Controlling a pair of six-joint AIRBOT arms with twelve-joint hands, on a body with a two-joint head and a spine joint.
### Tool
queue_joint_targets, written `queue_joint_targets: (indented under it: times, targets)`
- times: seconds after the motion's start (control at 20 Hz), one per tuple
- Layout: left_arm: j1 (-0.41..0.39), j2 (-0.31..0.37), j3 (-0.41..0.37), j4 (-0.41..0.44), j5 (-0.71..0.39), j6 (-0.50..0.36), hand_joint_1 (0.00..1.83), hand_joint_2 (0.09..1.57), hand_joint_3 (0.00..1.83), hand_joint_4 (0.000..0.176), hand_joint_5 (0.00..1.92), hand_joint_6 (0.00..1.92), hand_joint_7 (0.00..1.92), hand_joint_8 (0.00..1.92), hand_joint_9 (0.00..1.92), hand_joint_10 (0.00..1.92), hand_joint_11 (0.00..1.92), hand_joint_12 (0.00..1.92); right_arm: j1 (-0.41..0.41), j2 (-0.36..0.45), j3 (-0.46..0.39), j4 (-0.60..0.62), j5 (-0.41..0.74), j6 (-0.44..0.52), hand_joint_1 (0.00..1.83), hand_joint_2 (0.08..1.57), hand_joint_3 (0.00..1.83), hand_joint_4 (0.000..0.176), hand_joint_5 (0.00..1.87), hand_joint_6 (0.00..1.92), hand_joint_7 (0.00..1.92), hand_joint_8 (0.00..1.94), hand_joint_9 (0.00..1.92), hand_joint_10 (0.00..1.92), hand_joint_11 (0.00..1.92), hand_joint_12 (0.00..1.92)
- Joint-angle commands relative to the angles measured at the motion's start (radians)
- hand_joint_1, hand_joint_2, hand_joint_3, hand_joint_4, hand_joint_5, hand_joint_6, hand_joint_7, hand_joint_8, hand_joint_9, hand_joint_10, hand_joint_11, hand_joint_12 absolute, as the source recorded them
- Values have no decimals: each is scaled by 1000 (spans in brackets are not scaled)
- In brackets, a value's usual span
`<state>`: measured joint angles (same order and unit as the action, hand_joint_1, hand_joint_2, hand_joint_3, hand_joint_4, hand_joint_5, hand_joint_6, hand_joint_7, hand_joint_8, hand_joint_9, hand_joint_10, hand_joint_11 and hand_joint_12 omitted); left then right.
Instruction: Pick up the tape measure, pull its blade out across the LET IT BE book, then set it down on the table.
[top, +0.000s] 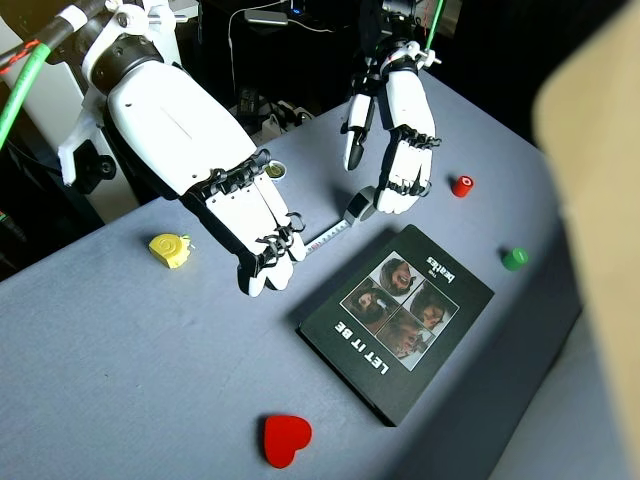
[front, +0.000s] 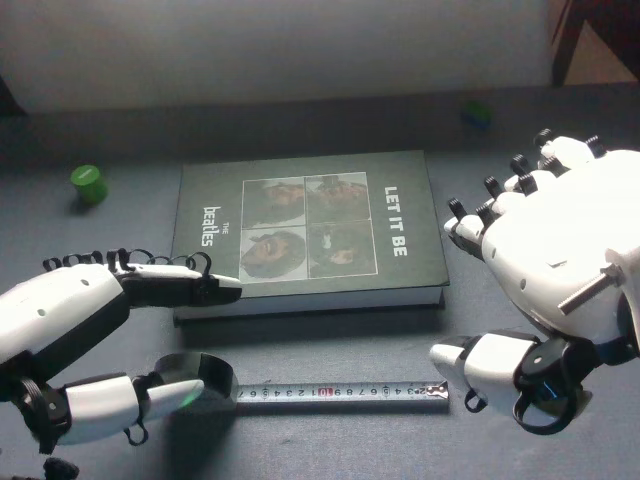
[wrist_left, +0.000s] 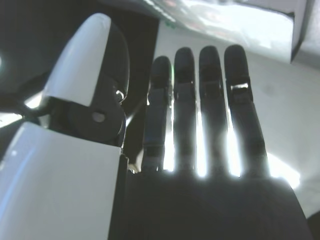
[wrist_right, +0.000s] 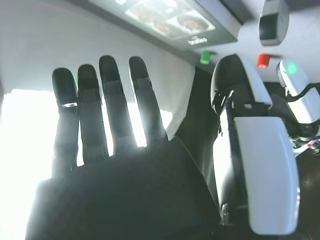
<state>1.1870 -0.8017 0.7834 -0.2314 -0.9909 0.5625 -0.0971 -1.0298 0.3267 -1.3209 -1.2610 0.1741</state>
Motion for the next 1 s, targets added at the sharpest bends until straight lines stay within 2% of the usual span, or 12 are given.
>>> queue_joint_targets:
  times: [0.0, 0.35, 0.95]
  targets:
    - [-2, -5, 6, 7, -123, -7, 1043, 1168, 4, 0, 562, 8, 588, 6, 562, 6, 332, 630, 9, 3, -3, -99, -9, -5, 119, 1183, 1, 41, 302, 9, 321, 4, 280, 11, 0, 1053]
    - [38, -45, 46, 24, -142, -2, 1089, 1162, 0, 0, 565, 2, 594, 1, 568, 3, 339, 629, 13, 2, -2, -107, -9, -7, 151, 1173, 0, 40, 319, 5, 343, 4, 303, 12, 0, 1050]
    - [53, -96, 95, -1, -154, 24, 1089, 1163, 0, 0, 559, 0, 595, 0, 573, 2, 342, 627, 15, 0, 1, -107, 19, -3, 145, 1176, 1, 42, 283, 0, 309, 0, 280, 0, 0, 991]
